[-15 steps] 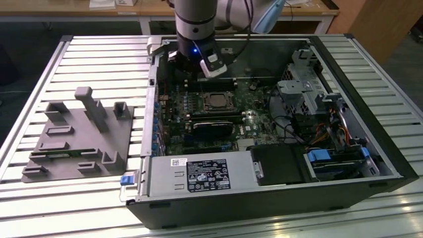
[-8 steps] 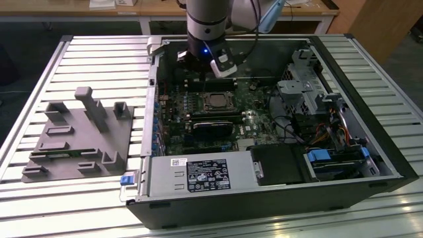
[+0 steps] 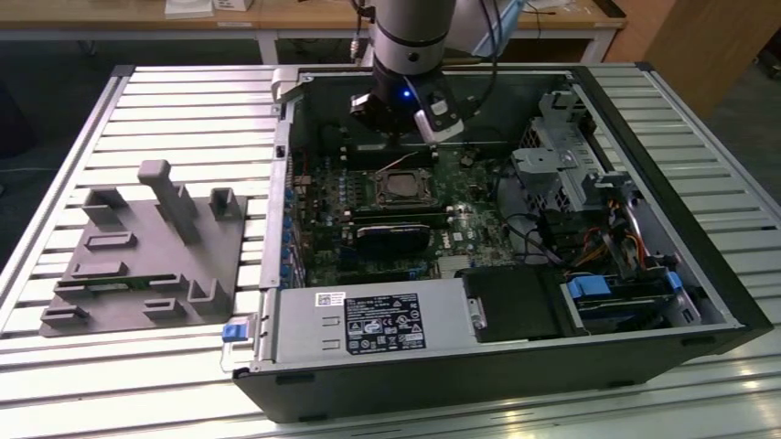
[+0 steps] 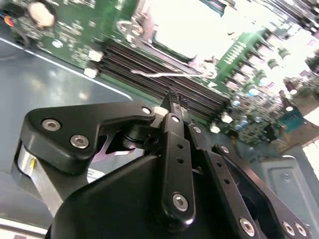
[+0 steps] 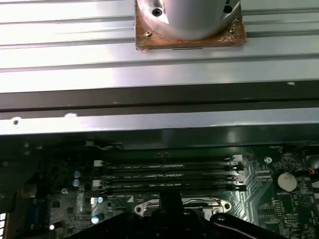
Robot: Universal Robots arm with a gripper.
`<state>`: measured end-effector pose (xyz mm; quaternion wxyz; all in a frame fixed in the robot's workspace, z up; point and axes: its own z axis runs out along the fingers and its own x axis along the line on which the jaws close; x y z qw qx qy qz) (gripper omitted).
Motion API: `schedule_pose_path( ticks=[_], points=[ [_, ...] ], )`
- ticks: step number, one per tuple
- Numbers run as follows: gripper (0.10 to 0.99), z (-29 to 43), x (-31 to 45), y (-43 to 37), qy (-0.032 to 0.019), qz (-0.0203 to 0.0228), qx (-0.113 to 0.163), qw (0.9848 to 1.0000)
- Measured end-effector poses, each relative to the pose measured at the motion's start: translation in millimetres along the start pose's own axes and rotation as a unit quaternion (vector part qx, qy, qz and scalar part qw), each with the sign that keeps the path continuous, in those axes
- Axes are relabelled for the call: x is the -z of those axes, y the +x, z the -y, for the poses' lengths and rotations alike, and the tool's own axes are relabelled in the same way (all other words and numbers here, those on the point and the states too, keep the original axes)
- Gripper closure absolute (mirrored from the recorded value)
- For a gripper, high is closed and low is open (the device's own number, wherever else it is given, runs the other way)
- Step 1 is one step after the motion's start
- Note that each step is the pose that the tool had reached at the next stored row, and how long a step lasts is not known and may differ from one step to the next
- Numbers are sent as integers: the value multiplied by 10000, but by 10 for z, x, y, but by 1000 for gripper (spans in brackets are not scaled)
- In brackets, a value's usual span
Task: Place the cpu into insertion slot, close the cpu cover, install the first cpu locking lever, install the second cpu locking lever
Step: 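Install the first cpu locking lever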
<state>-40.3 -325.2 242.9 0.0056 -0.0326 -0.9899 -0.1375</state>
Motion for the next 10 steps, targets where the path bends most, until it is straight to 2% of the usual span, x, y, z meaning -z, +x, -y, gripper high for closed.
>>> schedule_pose_path(
  ticks=[2, 8, 10],
  points=[
    [980, -3, 1, -46, 1, -2, -1, 10000],
    [980, -3, -1, -53, 2, 2, 0, 10000],
    [980, -2, -8, -50, 23, 48, 13, 10000]
  ],
)
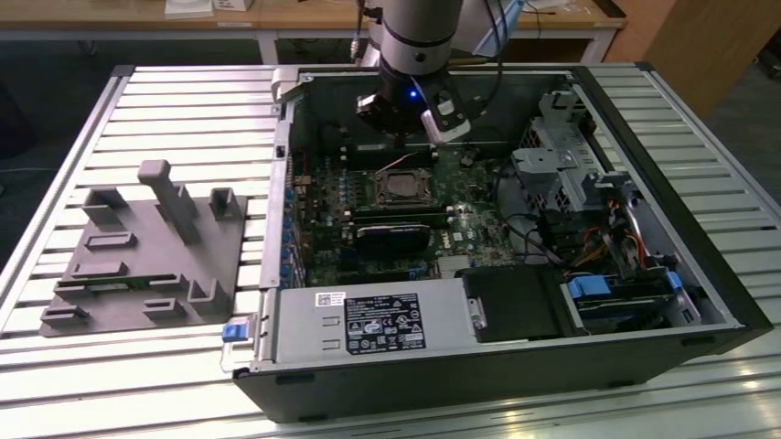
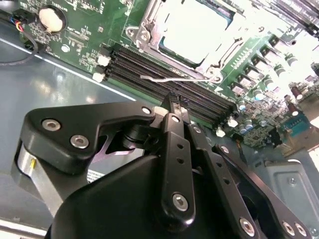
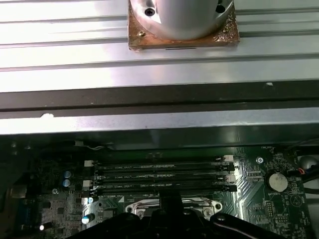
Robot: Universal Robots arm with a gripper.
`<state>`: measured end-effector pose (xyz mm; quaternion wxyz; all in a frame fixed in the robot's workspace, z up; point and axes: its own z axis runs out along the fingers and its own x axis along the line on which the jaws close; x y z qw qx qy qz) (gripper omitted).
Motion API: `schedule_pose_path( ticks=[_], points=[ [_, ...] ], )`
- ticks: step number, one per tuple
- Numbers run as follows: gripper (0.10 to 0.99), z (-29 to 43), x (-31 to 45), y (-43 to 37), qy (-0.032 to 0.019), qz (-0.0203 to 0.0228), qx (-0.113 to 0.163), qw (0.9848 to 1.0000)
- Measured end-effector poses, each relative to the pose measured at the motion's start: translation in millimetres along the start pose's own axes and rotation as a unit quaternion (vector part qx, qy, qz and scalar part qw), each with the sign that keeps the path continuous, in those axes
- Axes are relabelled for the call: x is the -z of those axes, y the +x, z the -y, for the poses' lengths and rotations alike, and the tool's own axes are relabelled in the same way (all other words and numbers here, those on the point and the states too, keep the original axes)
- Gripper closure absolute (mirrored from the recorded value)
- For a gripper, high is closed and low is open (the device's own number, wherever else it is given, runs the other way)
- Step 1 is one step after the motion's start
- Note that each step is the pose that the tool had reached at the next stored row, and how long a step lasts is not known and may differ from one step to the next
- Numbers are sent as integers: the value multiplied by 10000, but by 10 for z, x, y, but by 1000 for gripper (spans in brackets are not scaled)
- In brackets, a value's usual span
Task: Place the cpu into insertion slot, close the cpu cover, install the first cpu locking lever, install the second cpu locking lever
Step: 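Install the first cpu locking lever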
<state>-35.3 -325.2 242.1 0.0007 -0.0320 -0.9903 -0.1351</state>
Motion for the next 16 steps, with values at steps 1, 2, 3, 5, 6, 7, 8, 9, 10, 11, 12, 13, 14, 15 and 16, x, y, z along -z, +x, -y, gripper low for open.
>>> schedule_pose_path(
  ticks=[1, 2, 3, 5, 6, 7, 8, 9, 10, 11, 12, 13, 14, 15, 16],
  points=[
    [980, 2, -5, 3, 6, 28, 7, 10000],
    [980, 4, -11, 7, 11, 60, 16, 10000],
    [980, 6, -16, 12, 16, 93, 25, 10000],
    [980, 10, -29, 23, 21, 158, 43, 9999],
    [980, 13, -36, 28, 20, 188, 52, 9998],
    [980, 15, -45, 34, 19, 220, 61, 9997],
    [980, 18, -52, 39, 17, 250, 68, 9997],
    [980, 20, -58, 44, 17, 283, 78, 9996],
    [980, 22, -63, 50, 16, 324, 89, 9994],
    [980, 23, -68, 56, 15, 366, 100, 9993],
    [980, 25, -73, 62, 13, 407, 112, 9991],
    [980, 27, -80, 69, 11, 446, 122, 9989],
    [980, 30, -89, 76, 9, 477, 131, 9988],
    [980, 33, -99, 83, 7, 502, 138, 9986],
    [980, 36, -109, 87, 6, 523, 144, 9985]
  ],
)
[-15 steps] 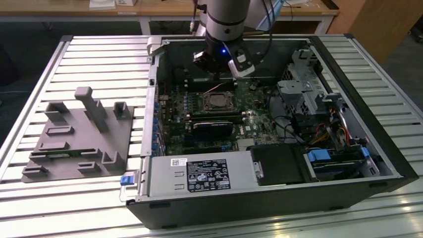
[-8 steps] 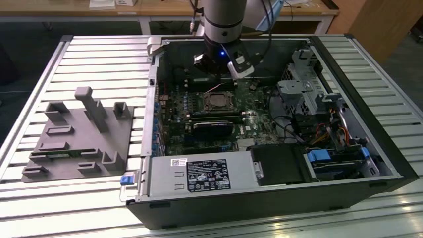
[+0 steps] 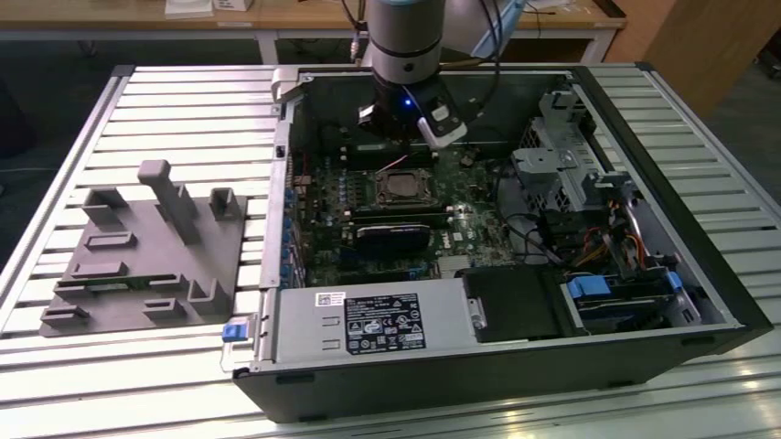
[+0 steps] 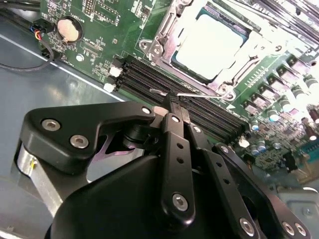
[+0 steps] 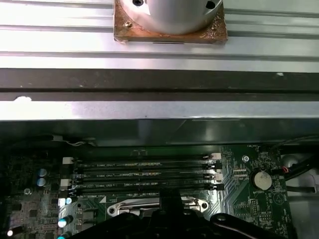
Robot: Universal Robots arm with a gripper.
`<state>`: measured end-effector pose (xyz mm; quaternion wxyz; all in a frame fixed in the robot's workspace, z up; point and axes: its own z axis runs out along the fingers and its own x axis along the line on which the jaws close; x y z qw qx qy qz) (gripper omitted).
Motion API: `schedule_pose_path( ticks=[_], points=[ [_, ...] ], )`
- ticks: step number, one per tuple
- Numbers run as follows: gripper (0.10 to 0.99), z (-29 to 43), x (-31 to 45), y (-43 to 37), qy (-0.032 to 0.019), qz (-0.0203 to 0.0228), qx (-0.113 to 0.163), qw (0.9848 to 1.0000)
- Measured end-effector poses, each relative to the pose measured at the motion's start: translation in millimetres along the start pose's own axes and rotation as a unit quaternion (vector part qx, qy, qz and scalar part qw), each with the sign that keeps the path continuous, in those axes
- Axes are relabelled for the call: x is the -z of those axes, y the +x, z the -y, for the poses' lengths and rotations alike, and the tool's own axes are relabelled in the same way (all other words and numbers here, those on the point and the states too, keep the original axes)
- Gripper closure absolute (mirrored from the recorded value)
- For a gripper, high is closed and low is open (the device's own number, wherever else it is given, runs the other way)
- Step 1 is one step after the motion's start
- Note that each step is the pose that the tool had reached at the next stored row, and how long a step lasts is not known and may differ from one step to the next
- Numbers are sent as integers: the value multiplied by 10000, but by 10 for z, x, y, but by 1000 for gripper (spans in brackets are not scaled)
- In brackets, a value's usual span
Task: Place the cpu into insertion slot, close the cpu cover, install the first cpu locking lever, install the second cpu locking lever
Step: 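Install the first cpu locking lever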
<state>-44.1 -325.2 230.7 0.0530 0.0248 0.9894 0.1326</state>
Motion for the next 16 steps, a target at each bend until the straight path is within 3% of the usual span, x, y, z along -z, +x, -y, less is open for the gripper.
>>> schedule_pose_path(
  ticks=[7, 16],
  points=[
    [980, 22, -75, 25, -7, 124, 33, 9999],
    [980, 34, -119, 42, 19, 172, -84, 9998]
  ],
)
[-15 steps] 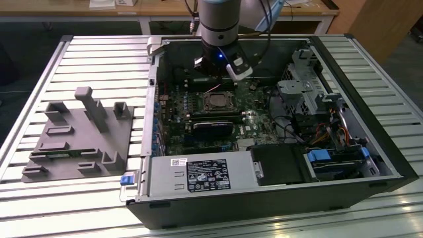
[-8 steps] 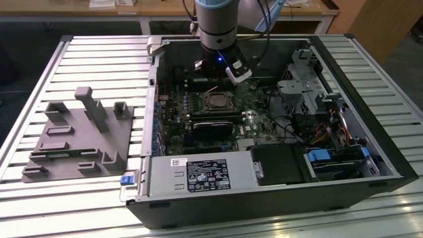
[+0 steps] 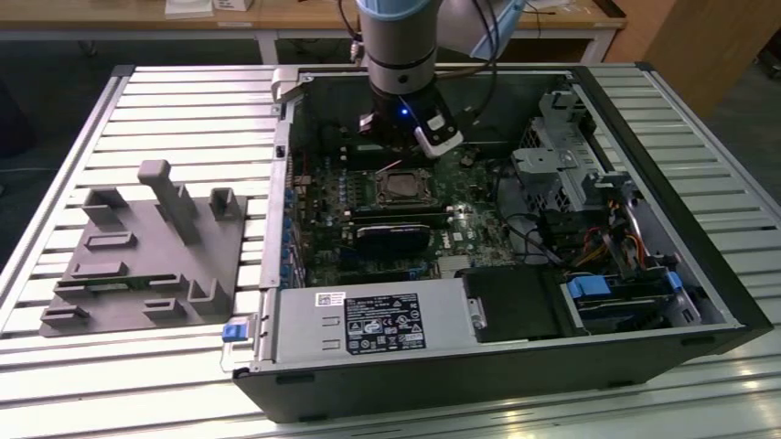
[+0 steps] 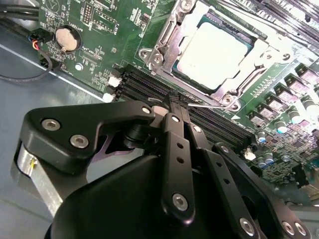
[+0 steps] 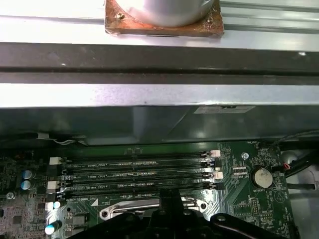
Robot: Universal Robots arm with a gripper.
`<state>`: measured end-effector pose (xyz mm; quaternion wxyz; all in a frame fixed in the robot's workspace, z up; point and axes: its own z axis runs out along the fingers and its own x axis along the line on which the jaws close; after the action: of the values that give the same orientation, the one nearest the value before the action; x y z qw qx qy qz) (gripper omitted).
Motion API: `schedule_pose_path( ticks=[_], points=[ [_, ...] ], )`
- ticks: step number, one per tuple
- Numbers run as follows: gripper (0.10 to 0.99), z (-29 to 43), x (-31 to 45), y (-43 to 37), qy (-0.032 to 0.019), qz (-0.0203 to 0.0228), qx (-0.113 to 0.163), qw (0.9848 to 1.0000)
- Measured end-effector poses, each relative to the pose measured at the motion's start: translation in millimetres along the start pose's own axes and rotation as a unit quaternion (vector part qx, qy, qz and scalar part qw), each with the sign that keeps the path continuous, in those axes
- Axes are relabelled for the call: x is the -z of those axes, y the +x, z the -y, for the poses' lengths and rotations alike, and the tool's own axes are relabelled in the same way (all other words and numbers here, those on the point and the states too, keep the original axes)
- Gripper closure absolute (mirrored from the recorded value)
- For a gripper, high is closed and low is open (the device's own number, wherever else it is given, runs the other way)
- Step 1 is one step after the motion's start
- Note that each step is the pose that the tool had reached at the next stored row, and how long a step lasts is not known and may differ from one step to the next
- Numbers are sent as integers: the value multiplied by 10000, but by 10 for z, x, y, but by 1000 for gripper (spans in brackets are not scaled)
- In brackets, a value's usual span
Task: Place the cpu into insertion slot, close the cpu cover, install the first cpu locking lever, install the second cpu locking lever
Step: 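Install the first cpu locking lever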
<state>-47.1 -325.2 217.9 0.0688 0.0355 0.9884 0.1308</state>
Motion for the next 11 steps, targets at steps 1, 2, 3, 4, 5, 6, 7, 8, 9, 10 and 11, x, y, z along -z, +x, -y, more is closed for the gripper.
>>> schedule_pose_path(
  ticks=[1, 2, 3, 4, 5, 6, 7, 8, 9, 10, 11],
  points=[
    [980, 1, -5, 4, 3, 6, -21, 10000],
    [980, 3, -10, 8, 7, 13, -46, 10000],
    [980, 5, -16, 14, 12, 21, -72, 10000],
    [980, 7, -22, 21, 17, 29, -99, 9999],
    [980, 10, -27, 30, 22, 38, -129, 9999],
    [980, 12, -33, 40, 28, 48, -162, 9999],
    [980, 14, -37, 50, 33, 58, -196, 9998],
    [980, 16, -41, 59, 38, 68, -232, 9997],
    [980, 18, -45, 68, 43, 79, -268, 9996],
    [980, 19, -48, 75, 49, 90, -310, 9995],
    [980, 20, -52, 77, 56, 105, -364, 9993]
  ],
)
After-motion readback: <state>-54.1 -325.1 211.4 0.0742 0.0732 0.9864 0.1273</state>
